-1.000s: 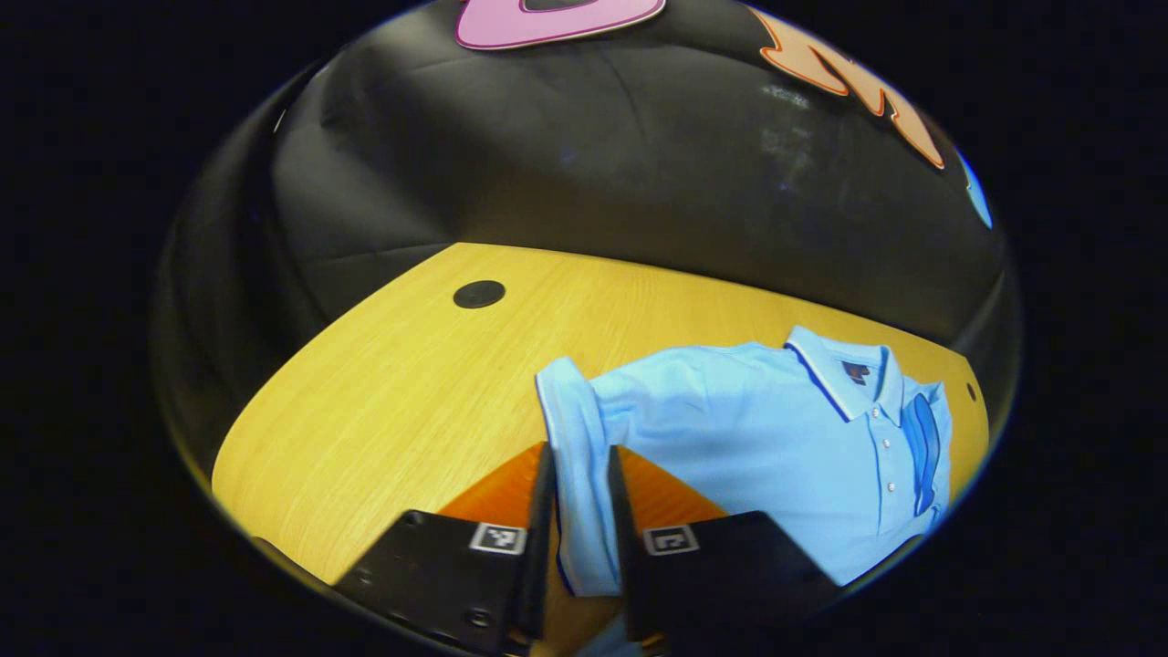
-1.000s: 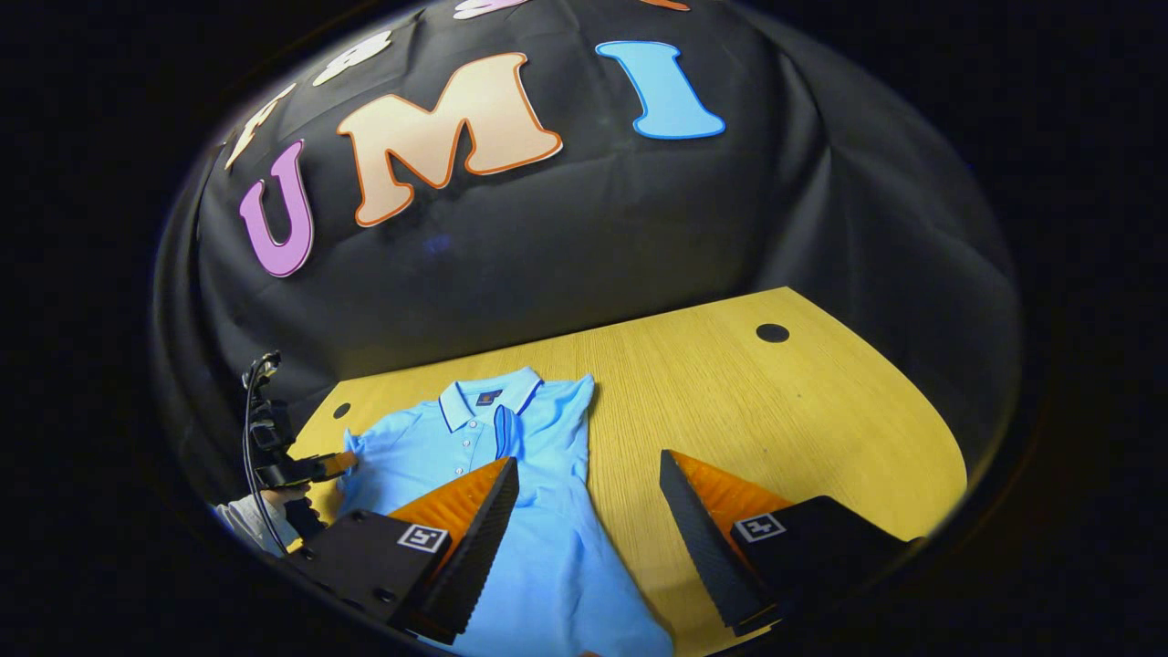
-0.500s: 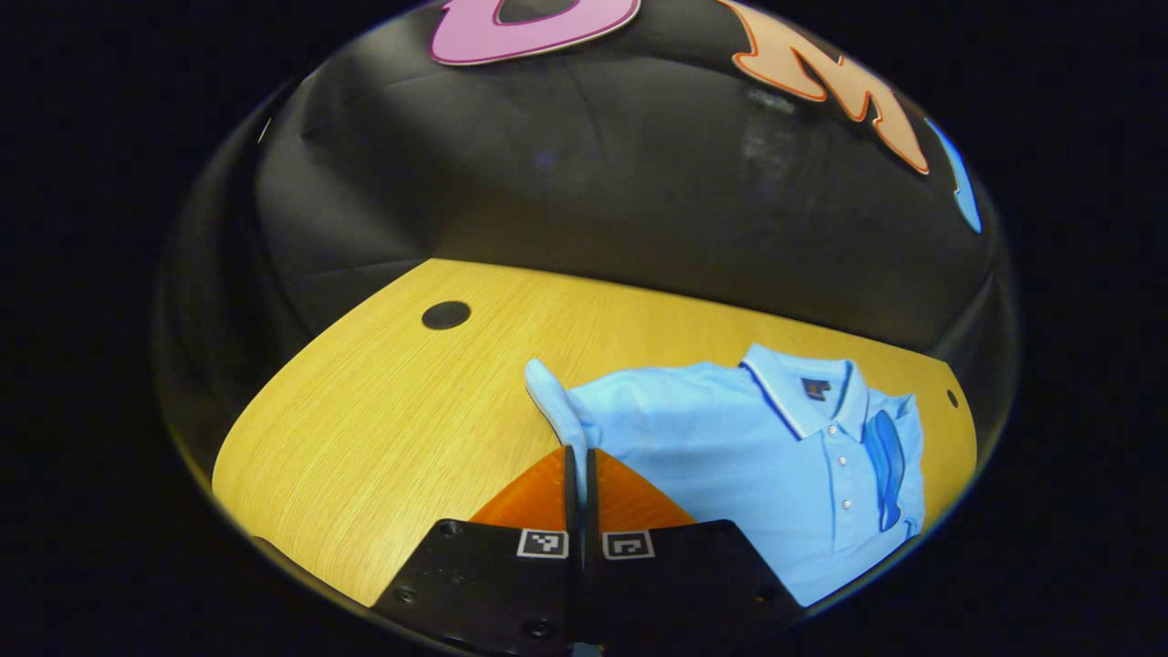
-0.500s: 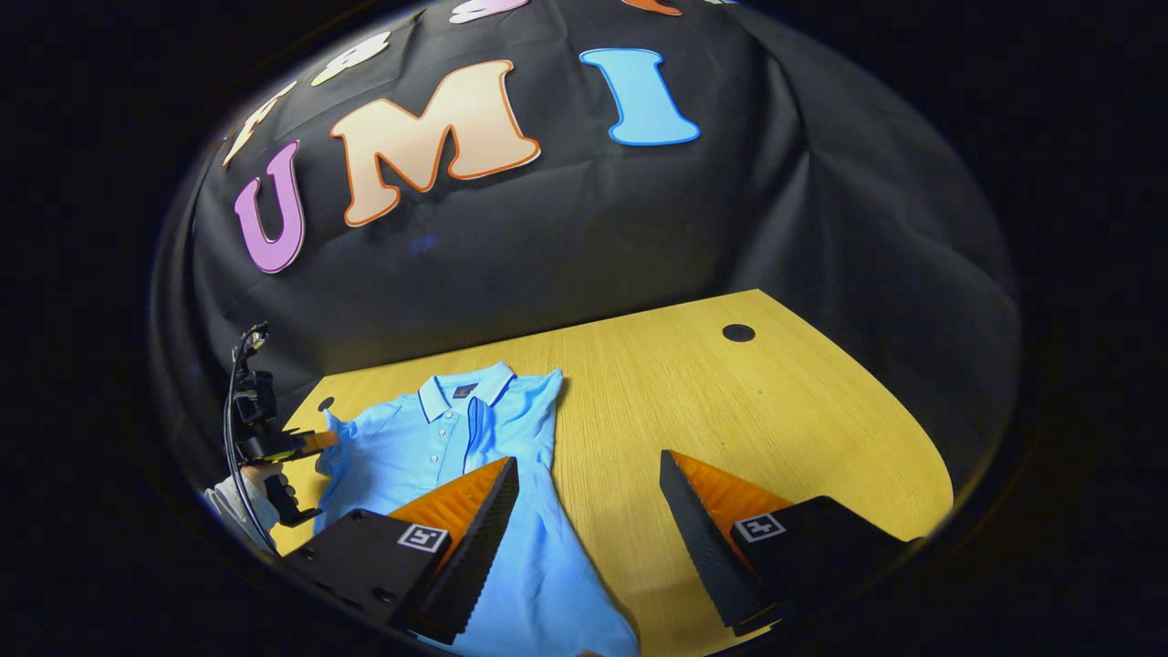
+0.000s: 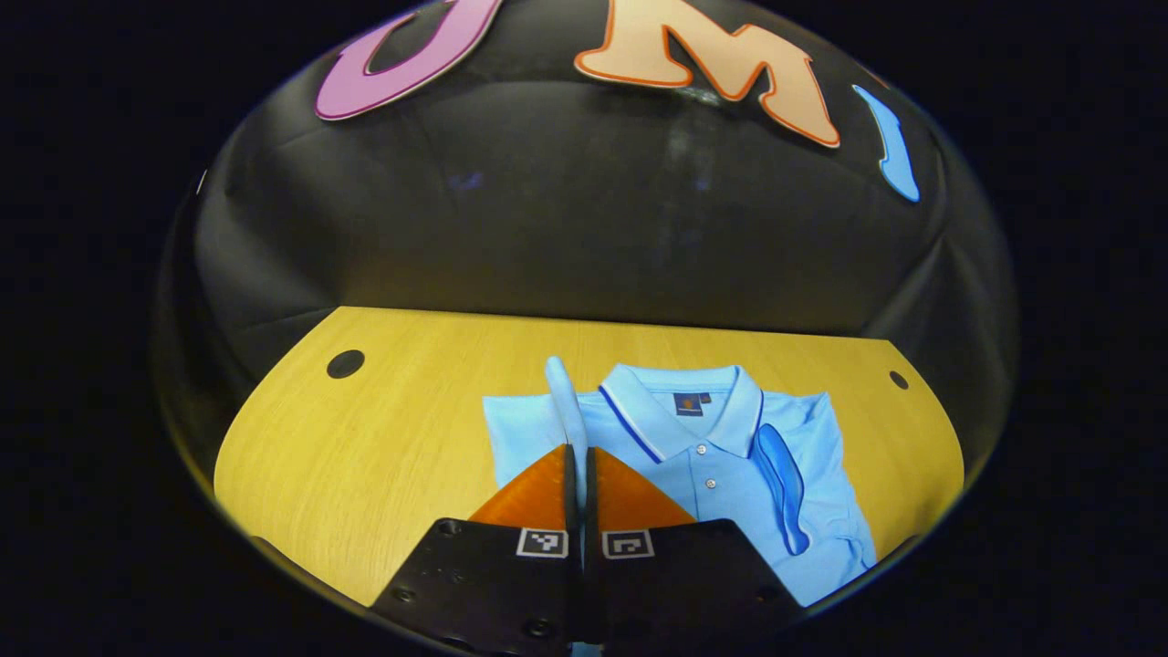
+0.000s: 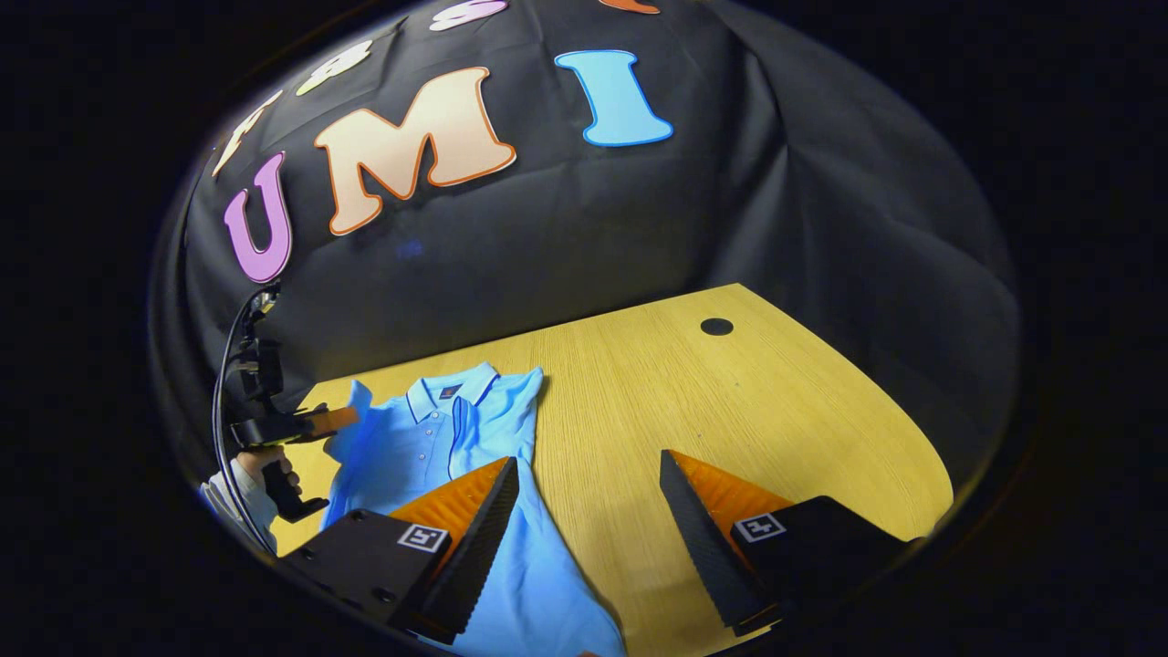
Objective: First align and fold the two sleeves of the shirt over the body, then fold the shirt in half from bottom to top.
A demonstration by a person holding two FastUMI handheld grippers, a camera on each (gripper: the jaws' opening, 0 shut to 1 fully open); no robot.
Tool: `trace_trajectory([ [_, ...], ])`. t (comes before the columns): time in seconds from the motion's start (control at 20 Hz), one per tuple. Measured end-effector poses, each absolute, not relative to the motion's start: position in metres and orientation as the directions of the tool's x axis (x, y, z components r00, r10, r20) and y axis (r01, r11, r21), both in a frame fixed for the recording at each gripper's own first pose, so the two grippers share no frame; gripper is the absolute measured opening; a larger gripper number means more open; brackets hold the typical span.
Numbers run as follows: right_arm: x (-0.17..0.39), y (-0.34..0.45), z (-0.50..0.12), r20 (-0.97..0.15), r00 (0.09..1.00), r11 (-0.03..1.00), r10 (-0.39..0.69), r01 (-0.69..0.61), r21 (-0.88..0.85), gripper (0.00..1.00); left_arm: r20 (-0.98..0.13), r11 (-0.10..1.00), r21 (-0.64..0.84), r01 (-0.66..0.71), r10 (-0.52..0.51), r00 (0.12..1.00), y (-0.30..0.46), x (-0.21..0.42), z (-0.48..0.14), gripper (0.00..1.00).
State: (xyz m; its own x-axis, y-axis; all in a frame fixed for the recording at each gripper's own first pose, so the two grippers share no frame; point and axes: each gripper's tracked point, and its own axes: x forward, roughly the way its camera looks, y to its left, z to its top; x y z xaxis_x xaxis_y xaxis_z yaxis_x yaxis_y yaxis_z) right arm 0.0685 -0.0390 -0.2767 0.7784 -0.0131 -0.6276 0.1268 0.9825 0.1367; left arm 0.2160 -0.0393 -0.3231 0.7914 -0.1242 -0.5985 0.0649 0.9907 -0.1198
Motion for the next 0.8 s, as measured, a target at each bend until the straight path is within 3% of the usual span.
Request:
trace_trajectory([
  [0.3,0.073,-0.034,-0.282,-0.643,0.766,0.977,-0.026,0.155,0.146,0.98,-0.603,0.985,-0.116,0.127,-0.172,0.779,-0.070,0.215,-0.344,0.00],
  [0.4,0.075,-0.030,-0.280,-0.634,0.773,0.976,-0.030,0.158,0.147,0.98,-0.589,0.972,-0.159,0.173,-0.234,0.773,-0.080,0.209,-0.338,0.11],
  [0.5,0.078,-0.027,-0.278,-0.619,0.784,0.978,-0.037,0.155,0.137,0.98,-0.576,0.974,-0.148,0.169,-0.224,0.786,-0.073,0.206,-0.334,1.00],
  [0.55,0.078,-0.025,-0.276,-0.609,0.792,0.980,-0.043,0.151,0.127,0.98,-0.566,0.975,-0.152,0.165,-0.222,0.794,-0.069,0.201,-0.327,0.93],
  [0.8,0.063,-0.010,-0.263,-0.577,0.817,0.990,-0.009,0.087,0.107,0.97,-0.510,0.982,-0.155,0.111,-0.176,0.842,-0.031,0.155,-0.288,0.95],
])
